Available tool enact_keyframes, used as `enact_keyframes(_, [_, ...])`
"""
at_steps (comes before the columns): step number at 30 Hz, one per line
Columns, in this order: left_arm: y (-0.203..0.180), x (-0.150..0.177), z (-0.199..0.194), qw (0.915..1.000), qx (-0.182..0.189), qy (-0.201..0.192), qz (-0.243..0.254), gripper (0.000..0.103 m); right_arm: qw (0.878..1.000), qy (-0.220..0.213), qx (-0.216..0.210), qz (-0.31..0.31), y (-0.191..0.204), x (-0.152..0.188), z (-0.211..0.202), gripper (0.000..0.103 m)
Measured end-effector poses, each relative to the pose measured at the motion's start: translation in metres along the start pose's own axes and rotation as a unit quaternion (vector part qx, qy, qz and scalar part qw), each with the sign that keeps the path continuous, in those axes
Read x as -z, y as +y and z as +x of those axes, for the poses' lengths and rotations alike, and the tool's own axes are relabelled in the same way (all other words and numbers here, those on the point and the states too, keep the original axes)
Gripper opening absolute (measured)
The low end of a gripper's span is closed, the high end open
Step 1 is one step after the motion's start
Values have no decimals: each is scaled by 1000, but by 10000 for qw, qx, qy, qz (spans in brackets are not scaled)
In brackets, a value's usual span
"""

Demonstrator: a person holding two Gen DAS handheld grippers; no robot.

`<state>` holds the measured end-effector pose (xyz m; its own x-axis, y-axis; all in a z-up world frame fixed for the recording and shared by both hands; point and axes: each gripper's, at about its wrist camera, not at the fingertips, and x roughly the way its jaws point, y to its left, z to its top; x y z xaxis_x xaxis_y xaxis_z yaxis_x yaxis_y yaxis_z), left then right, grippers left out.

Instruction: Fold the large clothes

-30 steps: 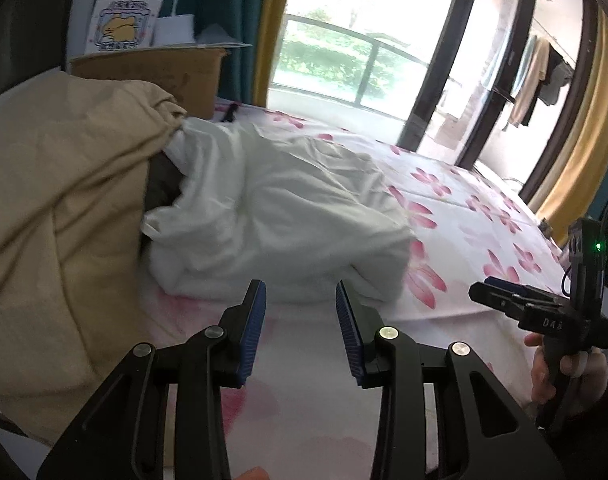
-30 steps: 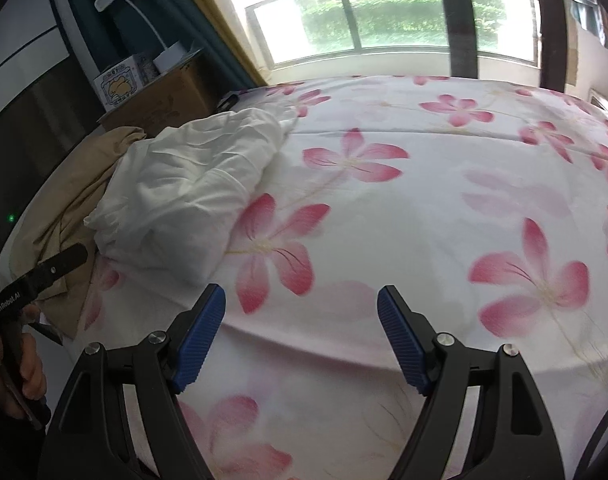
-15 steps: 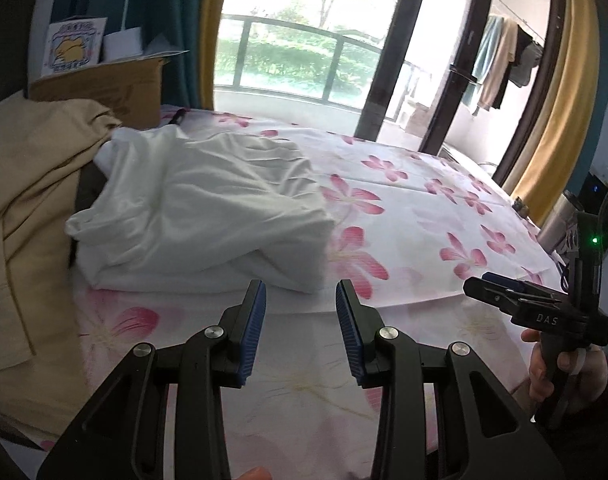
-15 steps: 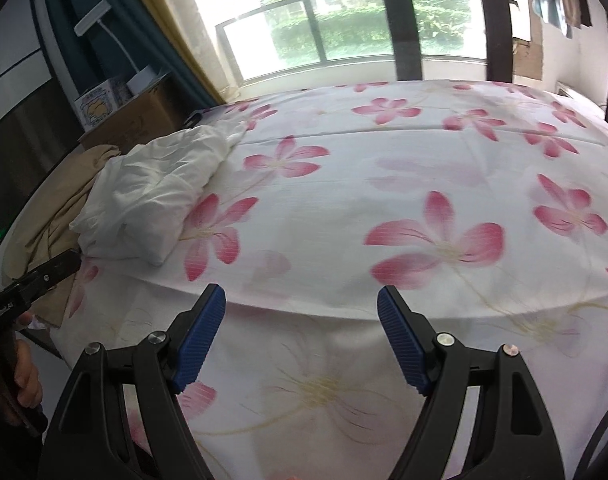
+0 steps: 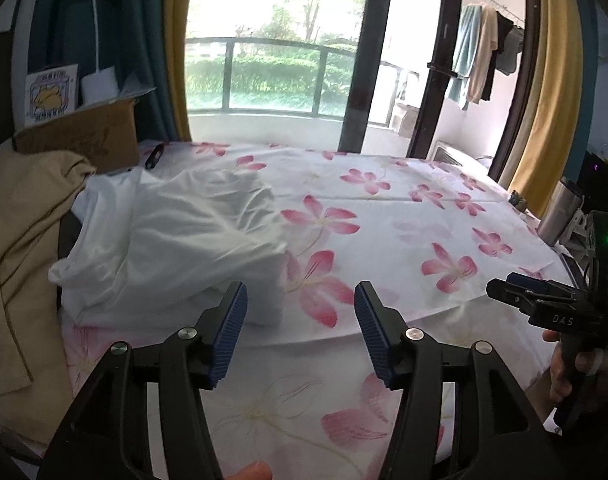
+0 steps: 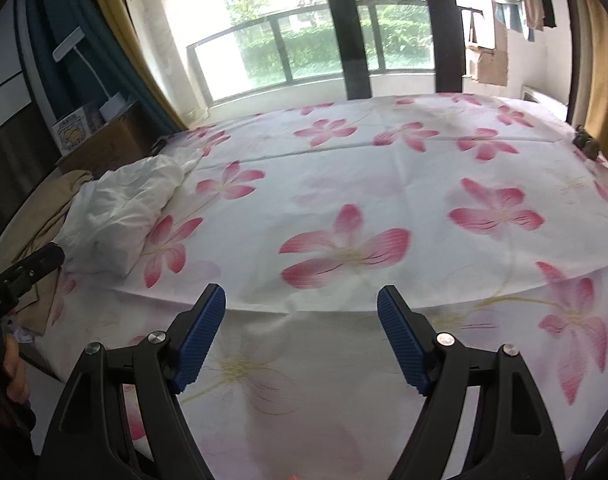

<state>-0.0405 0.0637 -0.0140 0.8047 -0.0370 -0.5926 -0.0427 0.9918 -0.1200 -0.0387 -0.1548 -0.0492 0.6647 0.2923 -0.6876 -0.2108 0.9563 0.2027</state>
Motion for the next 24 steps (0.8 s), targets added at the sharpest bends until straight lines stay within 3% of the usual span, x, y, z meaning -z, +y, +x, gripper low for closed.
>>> enact_keyframes(24, [-39, -44, -11, 9972, 123, -605, 430, 61, 9951, -639, 756, 41, -47, -19, -52, 78])
